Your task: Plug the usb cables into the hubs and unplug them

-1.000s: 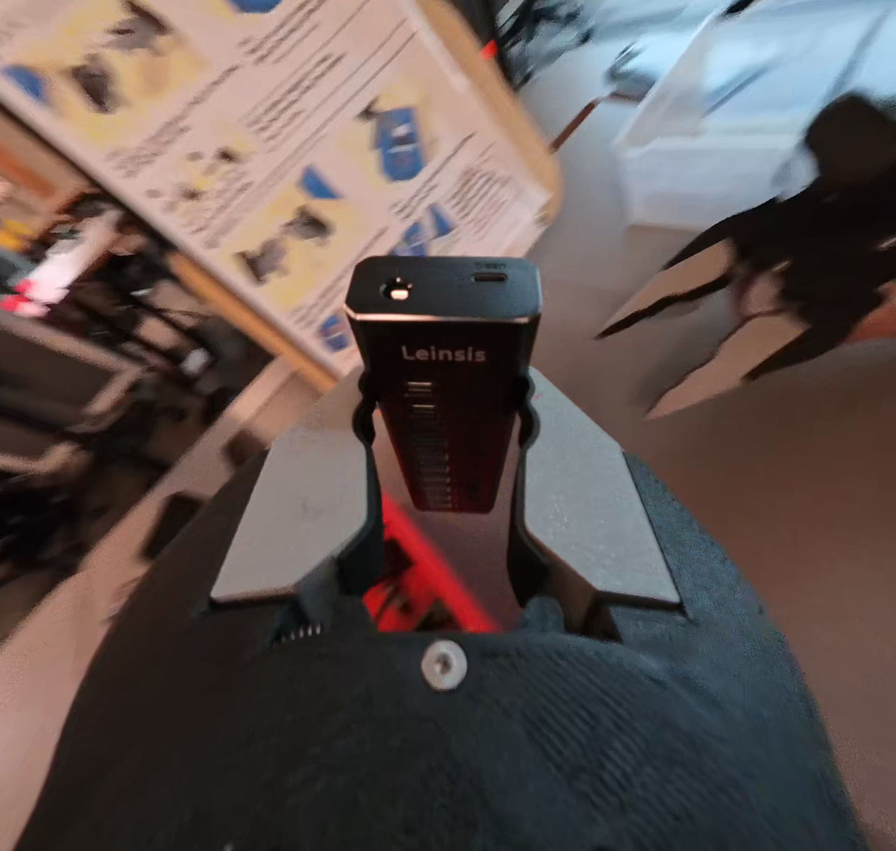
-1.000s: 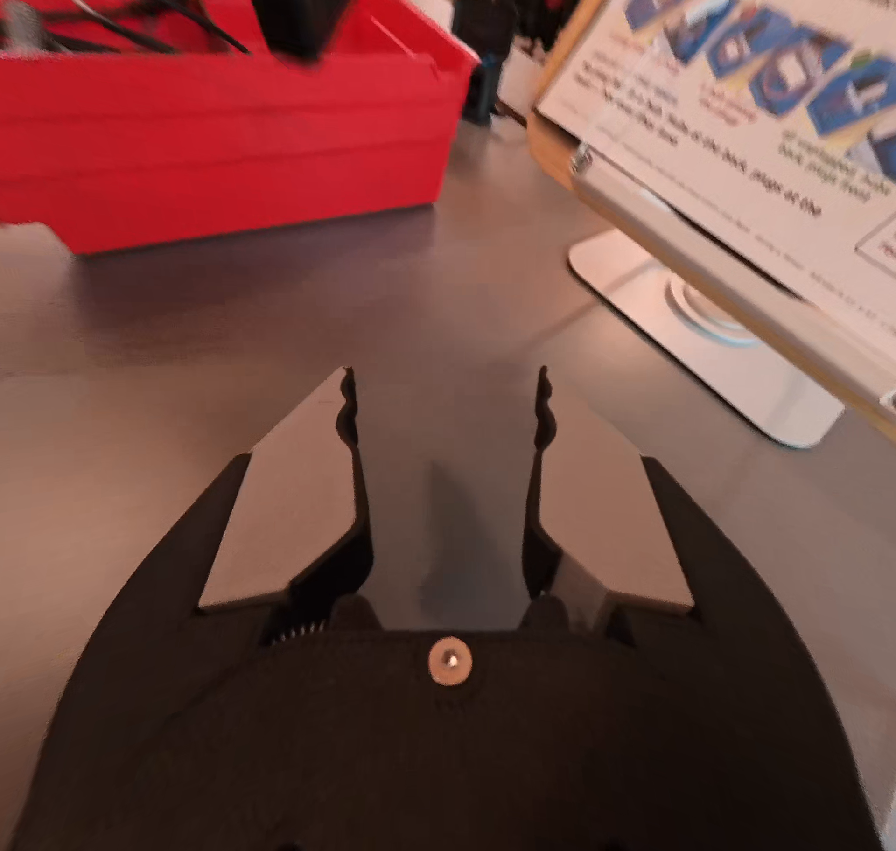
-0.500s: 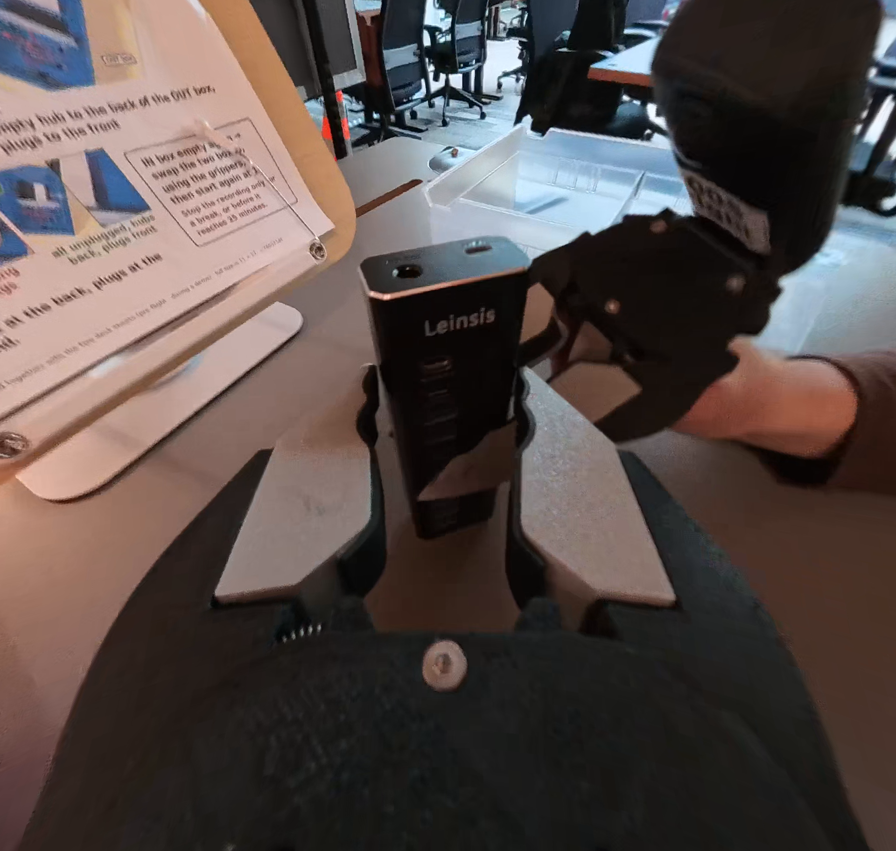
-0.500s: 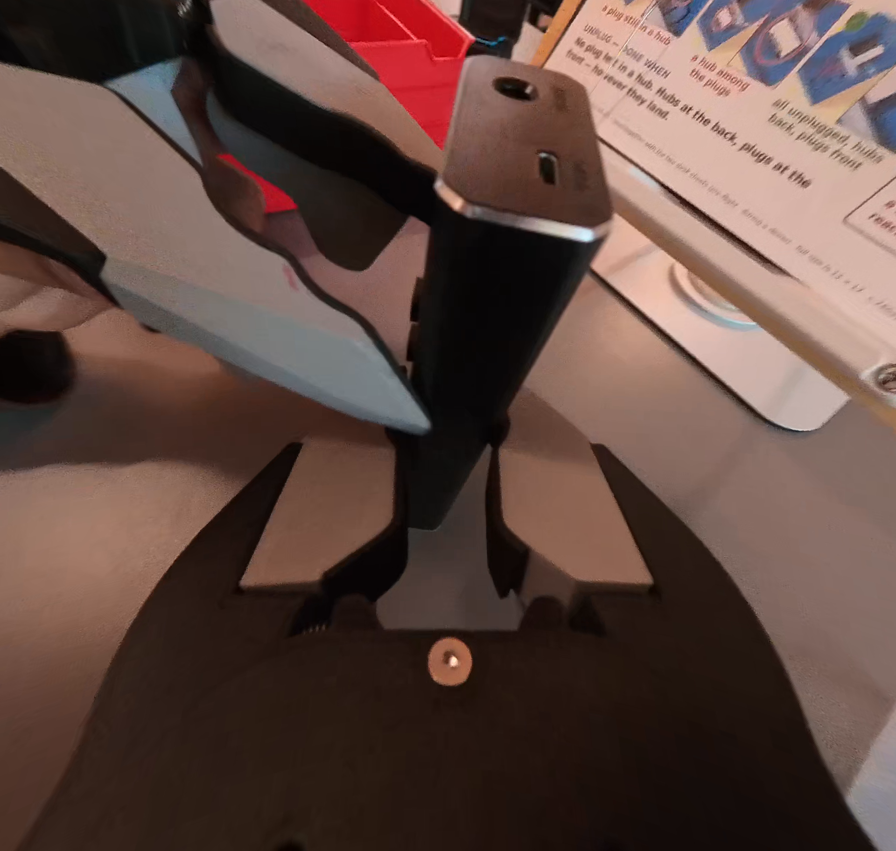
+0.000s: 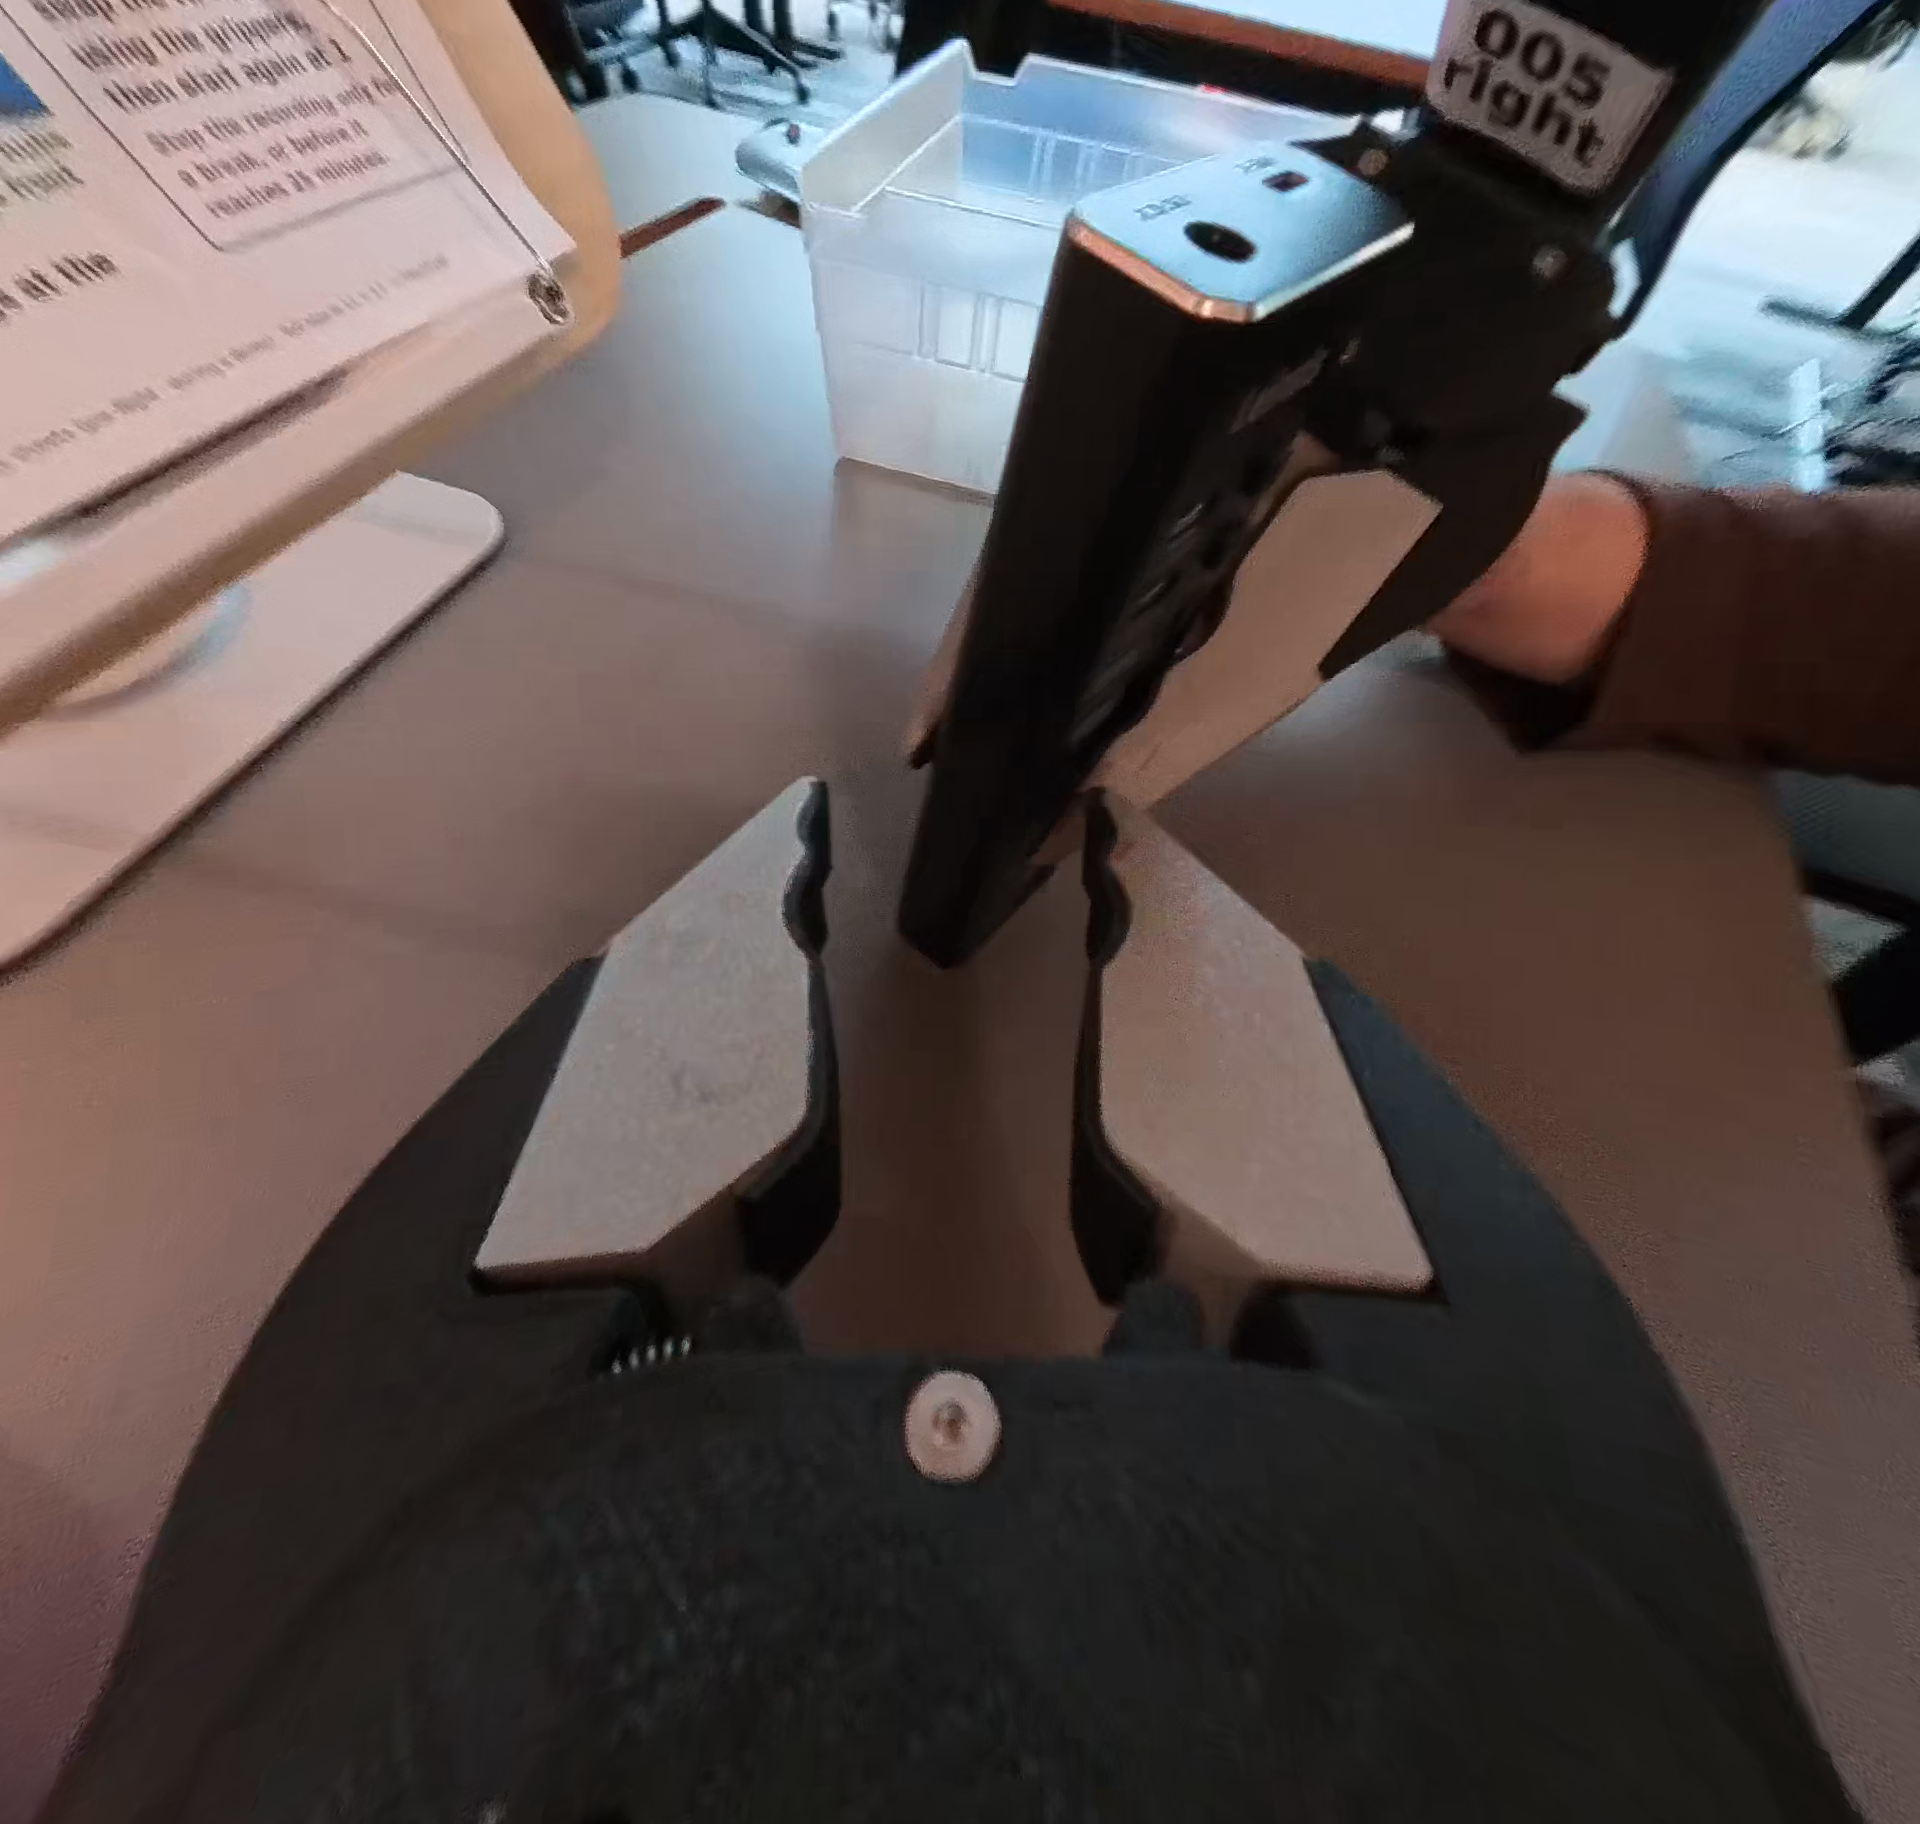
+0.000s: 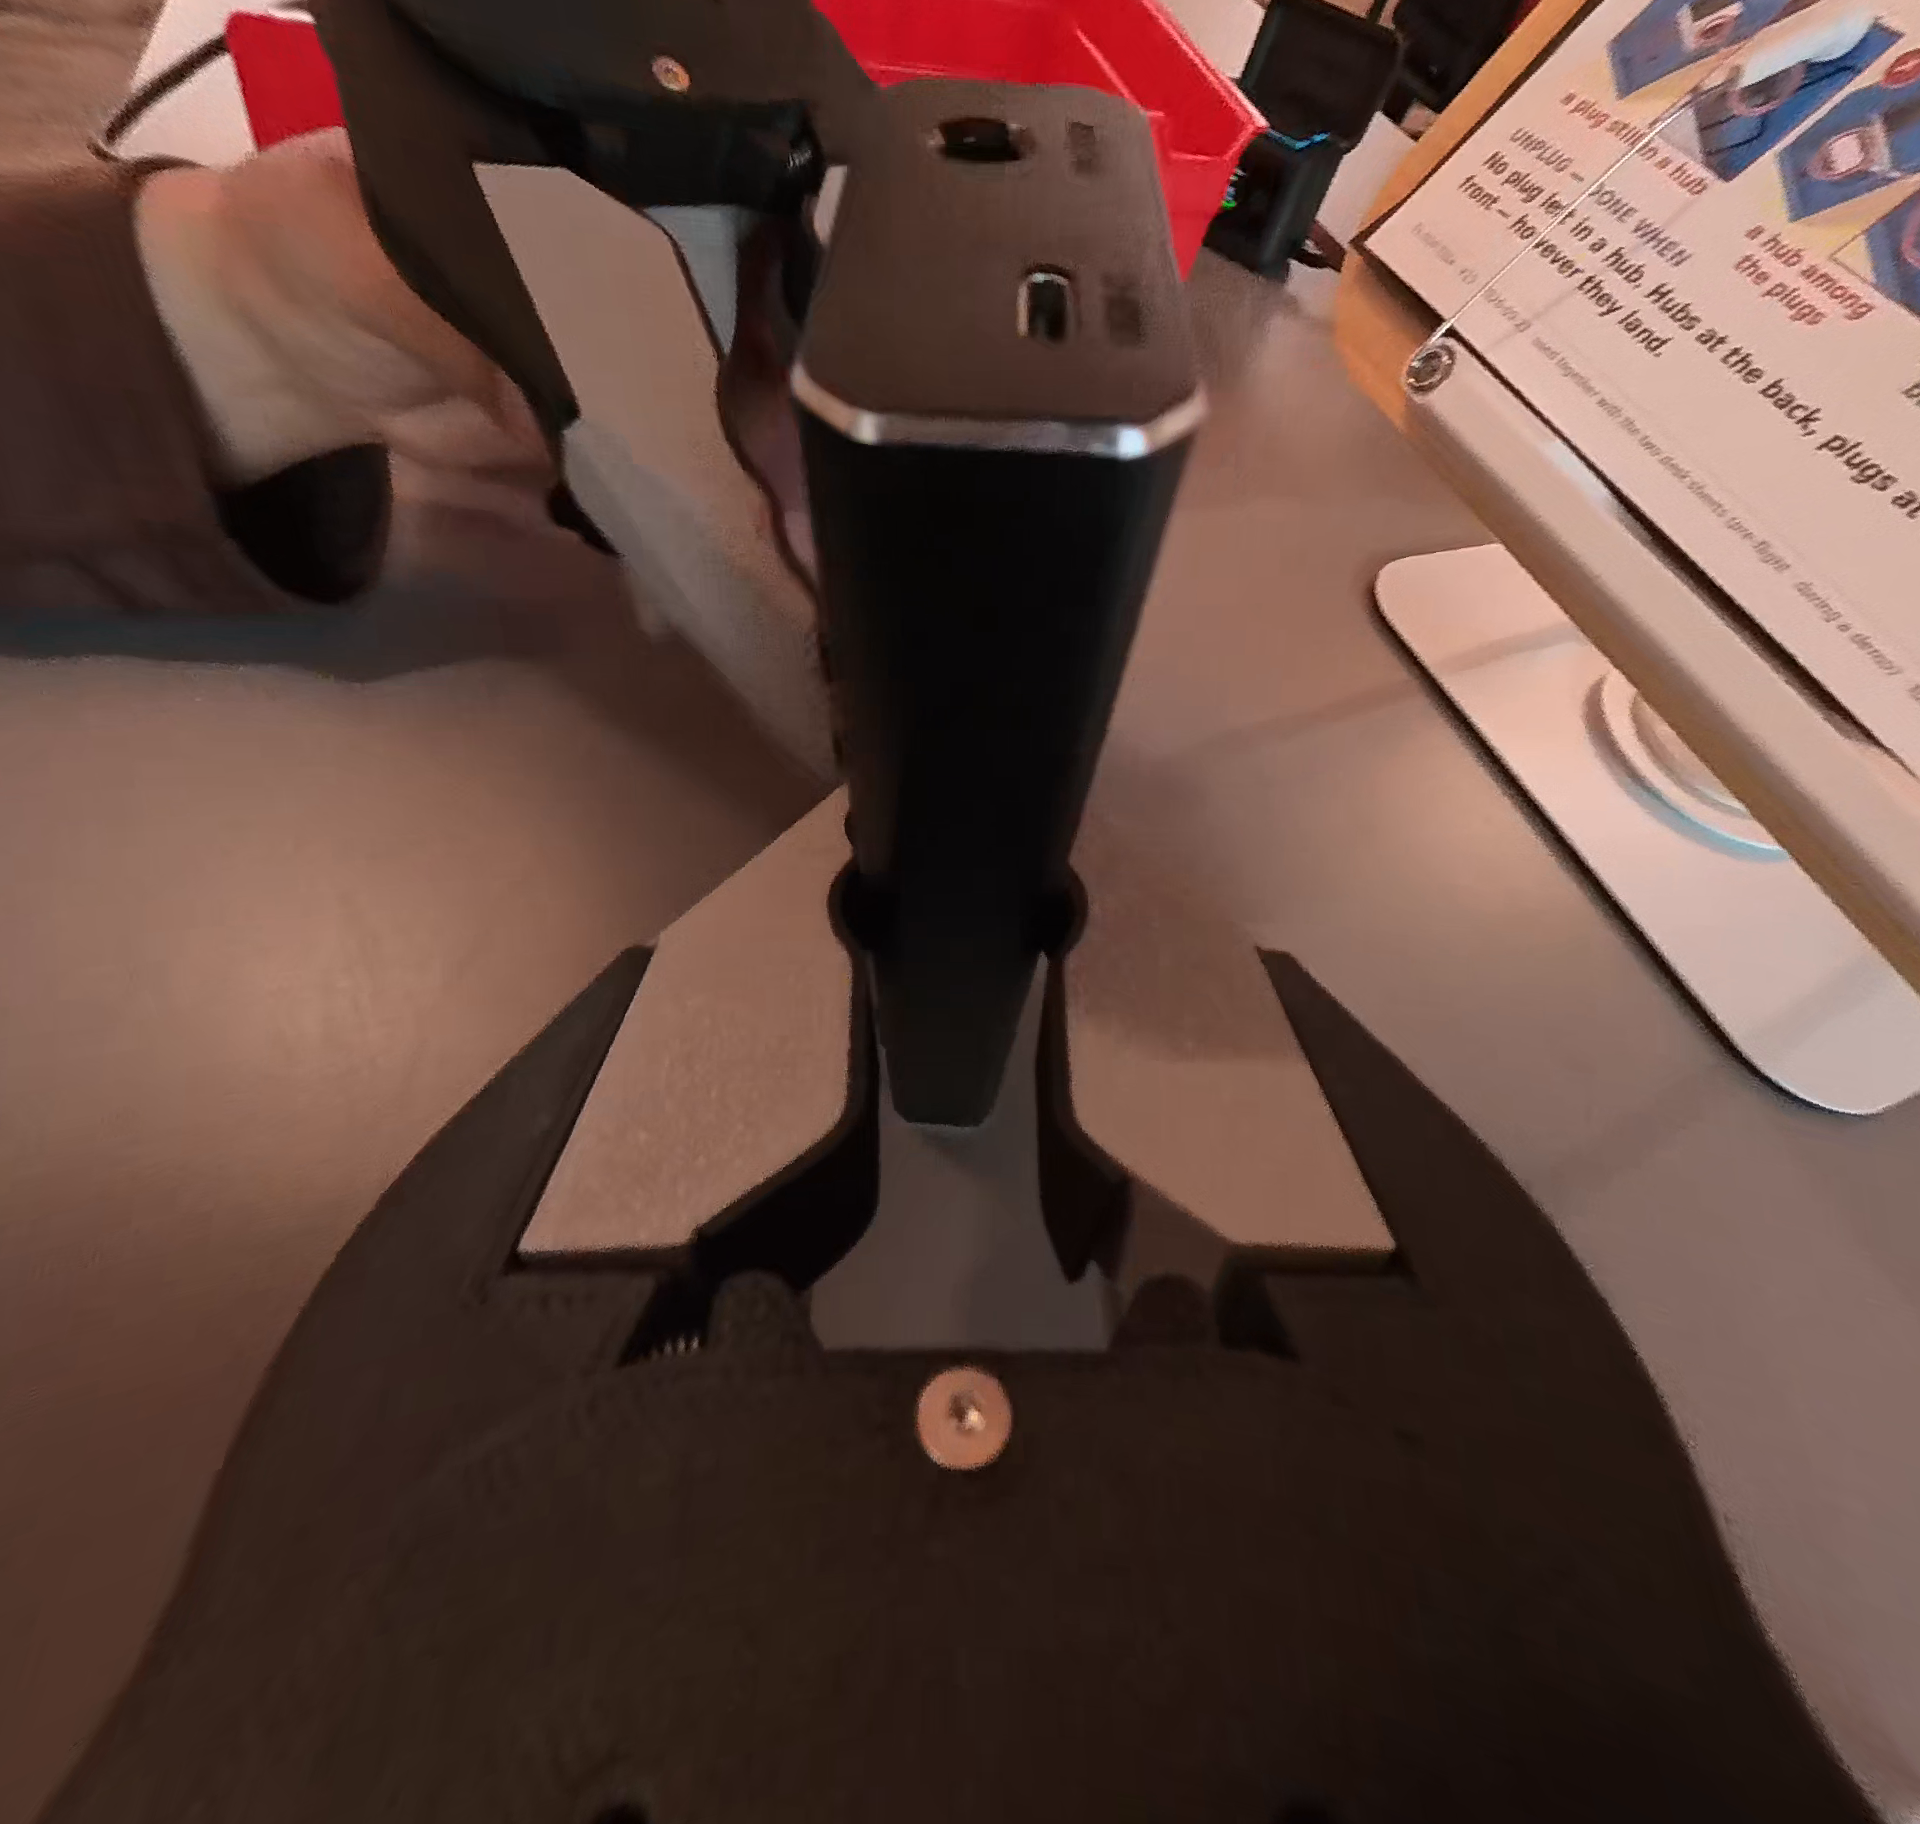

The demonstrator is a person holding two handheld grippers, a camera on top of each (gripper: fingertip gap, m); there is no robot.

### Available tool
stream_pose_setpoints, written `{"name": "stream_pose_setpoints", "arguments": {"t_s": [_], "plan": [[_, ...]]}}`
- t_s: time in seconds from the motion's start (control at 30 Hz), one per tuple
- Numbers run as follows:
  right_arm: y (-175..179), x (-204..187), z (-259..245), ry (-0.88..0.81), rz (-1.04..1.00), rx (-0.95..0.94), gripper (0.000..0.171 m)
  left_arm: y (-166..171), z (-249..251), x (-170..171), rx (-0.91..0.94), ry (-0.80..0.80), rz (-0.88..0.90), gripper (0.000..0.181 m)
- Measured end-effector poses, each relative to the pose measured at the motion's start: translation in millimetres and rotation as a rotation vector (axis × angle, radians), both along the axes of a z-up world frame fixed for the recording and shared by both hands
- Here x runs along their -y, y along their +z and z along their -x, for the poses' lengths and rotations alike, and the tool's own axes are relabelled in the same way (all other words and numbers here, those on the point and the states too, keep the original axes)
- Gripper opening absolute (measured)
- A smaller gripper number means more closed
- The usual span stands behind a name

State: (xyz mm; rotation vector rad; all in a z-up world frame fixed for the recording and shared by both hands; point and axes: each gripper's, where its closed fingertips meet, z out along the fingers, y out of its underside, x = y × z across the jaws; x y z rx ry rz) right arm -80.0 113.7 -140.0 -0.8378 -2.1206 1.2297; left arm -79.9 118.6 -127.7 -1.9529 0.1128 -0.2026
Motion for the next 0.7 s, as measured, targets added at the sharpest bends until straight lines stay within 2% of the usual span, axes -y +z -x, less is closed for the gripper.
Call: {"name": "stream_pose_setpoints", "arguments": {"t_s": [0.1,0.27,0.33,0.37,0.57,0.7], "plan": [[0,1,-5,0.026,0.061,0.024,0.025,7,5,3,-0.067,0.017,-0.051,0.039],[2,6,-12,0.094,0.153,0.053,0.025,19,-27,1,0.099,-0.144,-0.11,0.046],[2,8,-13,0.109,0.151,0.031,0.025,8,-29,-2,0.057,-0.146,-0.073,0.038],[2,7,-13,0.106,0.143,0.023,0.025,5,-33,-3,0.047,-0.168,-0.067,0.042],[-5,5,-16,0.102,0.094,0.032,0.031,5,-31,-1,-0.019,-0.159,-0.073,0.026],[-2,6,-19,0.125,0.155,0.044,0.029,5,-31,-1,-0.002,-0.161,-0.074,0.024]]}}
